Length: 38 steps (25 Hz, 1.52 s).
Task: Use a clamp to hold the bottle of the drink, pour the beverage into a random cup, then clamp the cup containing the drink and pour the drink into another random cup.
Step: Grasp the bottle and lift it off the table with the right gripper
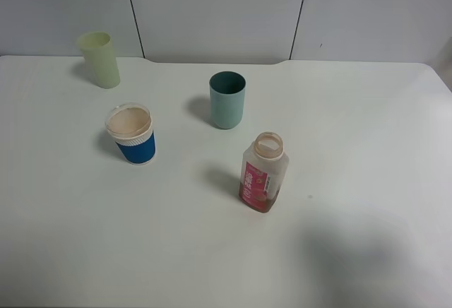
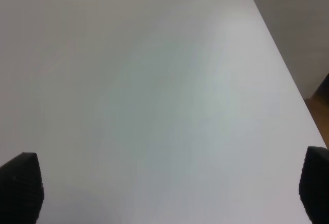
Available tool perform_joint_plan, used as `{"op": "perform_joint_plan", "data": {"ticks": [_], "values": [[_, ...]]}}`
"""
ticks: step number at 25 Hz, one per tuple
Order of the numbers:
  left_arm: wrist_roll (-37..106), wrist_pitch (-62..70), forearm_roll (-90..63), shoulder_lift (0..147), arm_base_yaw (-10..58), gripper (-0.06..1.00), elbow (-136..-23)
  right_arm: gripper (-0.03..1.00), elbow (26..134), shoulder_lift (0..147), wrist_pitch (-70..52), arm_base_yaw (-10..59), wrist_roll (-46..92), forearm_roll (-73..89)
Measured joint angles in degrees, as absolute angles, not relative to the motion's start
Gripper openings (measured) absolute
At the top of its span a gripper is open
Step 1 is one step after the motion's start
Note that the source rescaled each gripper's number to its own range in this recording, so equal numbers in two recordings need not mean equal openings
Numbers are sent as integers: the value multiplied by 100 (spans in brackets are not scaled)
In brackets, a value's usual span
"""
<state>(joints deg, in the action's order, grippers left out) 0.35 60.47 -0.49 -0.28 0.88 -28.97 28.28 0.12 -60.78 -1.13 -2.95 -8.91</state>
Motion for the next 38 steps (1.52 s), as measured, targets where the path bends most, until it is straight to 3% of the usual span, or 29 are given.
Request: {"op": "perform_joint_plan", "data": {"ticks": [13, 28, 38], "values": [[35, 6047, -49, -28, 88, 99, -2897, 100, 2828, 1164, -6008, 182, 0, -802], [35, 6047, -49, -28, 88, 99, -2897, 100, 2834, 1356, -5936, 201, 546, -691], [35, 6047, -49, -28, 88, 99, -2897, 100, 2860, 2792, -5097, 812, 786, -702]]}}
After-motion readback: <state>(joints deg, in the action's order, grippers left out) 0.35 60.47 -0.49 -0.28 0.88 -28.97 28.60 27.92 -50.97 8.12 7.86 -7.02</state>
